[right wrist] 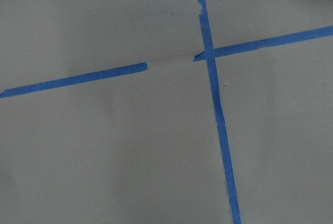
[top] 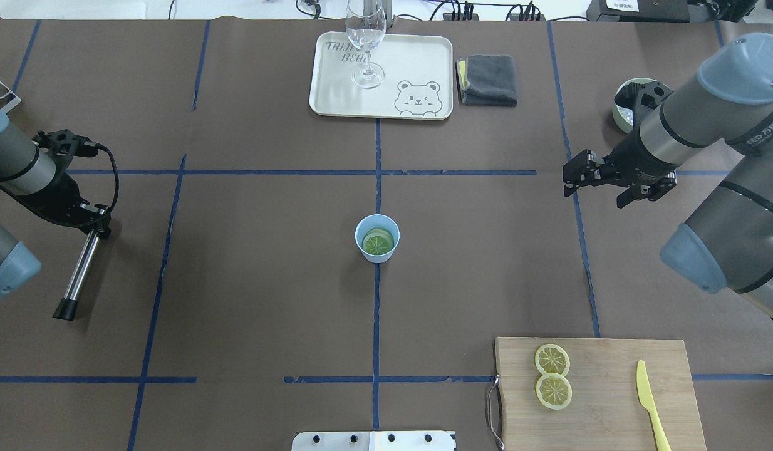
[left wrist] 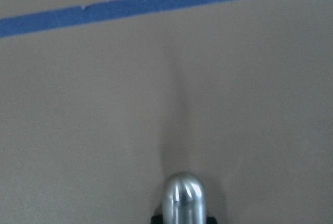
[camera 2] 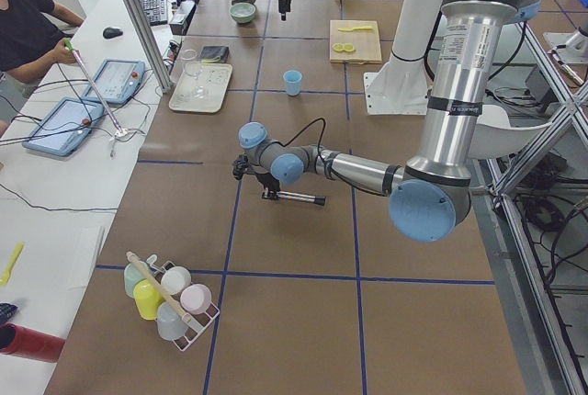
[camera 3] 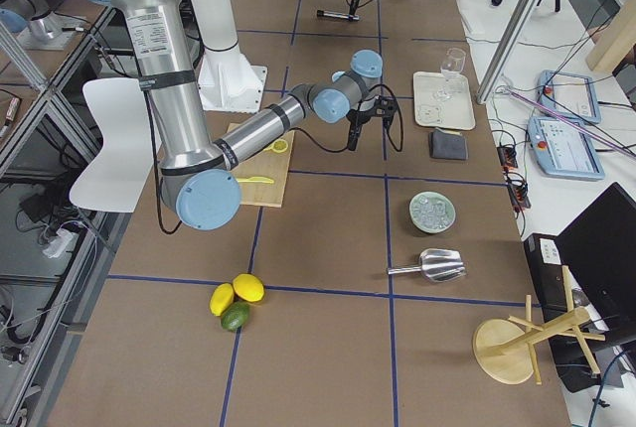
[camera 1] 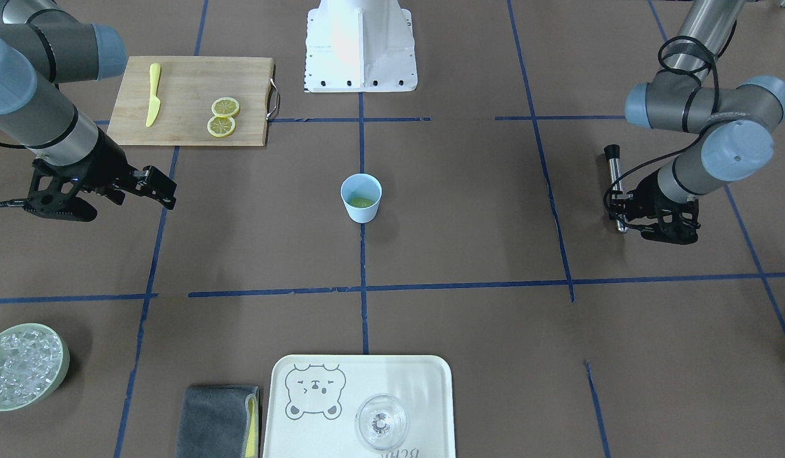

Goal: Squeeze lemon into cup
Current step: 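Grasp the top of the steel muddler with the left gripper, then lift the steel muddler and carry it over the light-blue cup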

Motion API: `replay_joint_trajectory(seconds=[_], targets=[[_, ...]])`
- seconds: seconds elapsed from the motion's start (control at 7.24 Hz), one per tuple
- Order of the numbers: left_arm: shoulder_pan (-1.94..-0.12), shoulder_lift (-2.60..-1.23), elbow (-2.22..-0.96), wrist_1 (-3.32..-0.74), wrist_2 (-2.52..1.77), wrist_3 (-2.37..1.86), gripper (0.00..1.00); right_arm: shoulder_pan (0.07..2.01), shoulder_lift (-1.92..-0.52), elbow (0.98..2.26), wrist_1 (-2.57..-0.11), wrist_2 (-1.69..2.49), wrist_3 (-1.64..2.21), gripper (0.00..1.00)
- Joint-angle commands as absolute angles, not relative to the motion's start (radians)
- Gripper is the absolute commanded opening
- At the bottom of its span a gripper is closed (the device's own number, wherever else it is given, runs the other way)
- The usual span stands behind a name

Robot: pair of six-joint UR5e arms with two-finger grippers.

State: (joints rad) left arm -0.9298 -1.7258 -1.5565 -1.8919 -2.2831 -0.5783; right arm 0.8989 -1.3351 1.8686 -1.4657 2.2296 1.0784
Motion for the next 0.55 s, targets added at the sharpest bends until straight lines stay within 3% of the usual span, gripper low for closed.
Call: replay_joint_trajectory(seconds=[0.0,0.41], targets=[[-0.931,-1.726,-1.725,-1.887,-2.217,-0.575,0.0,0.899,-1.353,1.888,-1.463,2.232,1.078,1.0],[-0.881,-1.788,-1.921,-1.881,-2.186,-0.589,0.0,0.9,-1.377,1.901,-1.462,2.227,1.065,1.0]])
